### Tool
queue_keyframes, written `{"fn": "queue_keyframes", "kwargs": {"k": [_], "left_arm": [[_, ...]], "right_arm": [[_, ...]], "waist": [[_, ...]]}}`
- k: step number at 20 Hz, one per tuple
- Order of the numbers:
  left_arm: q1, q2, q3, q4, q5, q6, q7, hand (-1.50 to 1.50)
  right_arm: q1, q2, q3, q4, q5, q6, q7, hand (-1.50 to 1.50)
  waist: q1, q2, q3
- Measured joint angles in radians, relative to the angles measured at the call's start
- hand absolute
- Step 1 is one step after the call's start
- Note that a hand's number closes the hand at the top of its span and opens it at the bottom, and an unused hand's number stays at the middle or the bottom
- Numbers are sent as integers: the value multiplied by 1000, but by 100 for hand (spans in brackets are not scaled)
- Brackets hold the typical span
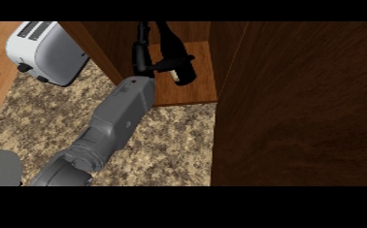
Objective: Pick up the wine, place it into the cabinet and close the cabinet
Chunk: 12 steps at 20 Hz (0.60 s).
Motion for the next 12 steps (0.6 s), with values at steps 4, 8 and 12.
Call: {"fn": "queue_keyframes", "kwargs": {"k": [4, 8, 12], "left_arm": [[9, 0, 1, -1, -6, -26, -12, -150], [11, 0, -1, -4, -13, -66, -24, -150], [11, 0, -10, -2, -24, -101, -31, -150]], "right_arm": [[16, 2, 20, -8, 1, -1, 8, -150], [3, 1, 12, -7, 2, -5, 12, -150], [-2, 2, 4, -2, 1, -5, 10, -150]], "waist": [[-3, -1, 0], [-2, 0, -1], [0, 0, -1]]}}
